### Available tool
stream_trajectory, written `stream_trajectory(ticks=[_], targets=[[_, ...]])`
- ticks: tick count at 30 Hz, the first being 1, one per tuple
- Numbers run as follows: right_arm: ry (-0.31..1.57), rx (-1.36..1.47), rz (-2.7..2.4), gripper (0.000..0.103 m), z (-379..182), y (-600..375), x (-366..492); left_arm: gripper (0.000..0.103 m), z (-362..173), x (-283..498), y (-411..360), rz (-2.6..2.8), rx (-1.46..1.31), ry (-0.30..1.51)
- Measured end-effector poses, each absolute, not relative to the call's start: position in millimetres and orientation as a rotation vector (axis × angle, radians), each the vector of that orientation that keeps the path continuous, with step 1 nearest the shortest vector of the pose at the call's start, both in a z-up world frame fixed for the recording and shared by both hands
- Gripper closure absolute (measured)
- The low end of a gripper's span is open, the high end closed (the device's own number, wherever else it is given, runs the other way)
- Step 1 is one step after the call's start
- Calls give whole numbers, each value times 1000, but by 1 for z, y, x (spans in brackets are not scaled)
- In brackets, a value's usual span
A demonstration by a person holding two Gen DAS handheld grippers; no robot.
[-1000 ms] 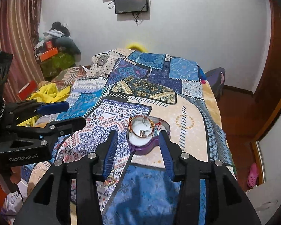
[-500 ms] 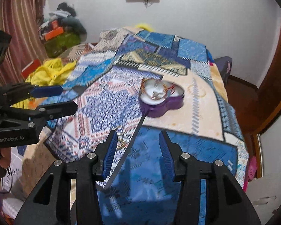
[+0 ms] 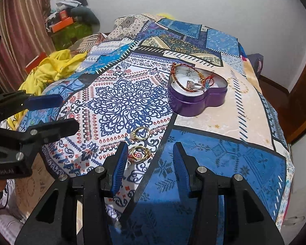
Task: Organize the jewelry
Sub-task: 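Grasp a gold ring from the bed with the right gripper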
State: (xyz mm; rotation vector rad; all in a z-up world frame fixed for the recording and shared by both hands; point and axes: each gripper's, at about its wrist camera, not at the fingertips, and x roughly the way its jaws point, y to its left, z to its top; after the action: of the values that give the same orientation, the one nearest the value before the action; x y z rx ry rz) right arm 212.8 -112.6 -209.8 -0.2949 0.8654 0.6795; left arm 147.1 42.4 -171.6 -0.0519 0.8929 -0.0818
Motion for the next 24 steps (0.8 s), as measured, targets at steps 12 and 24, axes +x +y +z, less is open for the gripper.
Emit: stream_trajectory(ticks=[12,24], targets=[[890,-253,711,96,-219,-112,219,43,-184,158,36,-97,-34,901],[835,-208,664,96,-203,-133,228,66,-191,186,14,-200,-46,937]])
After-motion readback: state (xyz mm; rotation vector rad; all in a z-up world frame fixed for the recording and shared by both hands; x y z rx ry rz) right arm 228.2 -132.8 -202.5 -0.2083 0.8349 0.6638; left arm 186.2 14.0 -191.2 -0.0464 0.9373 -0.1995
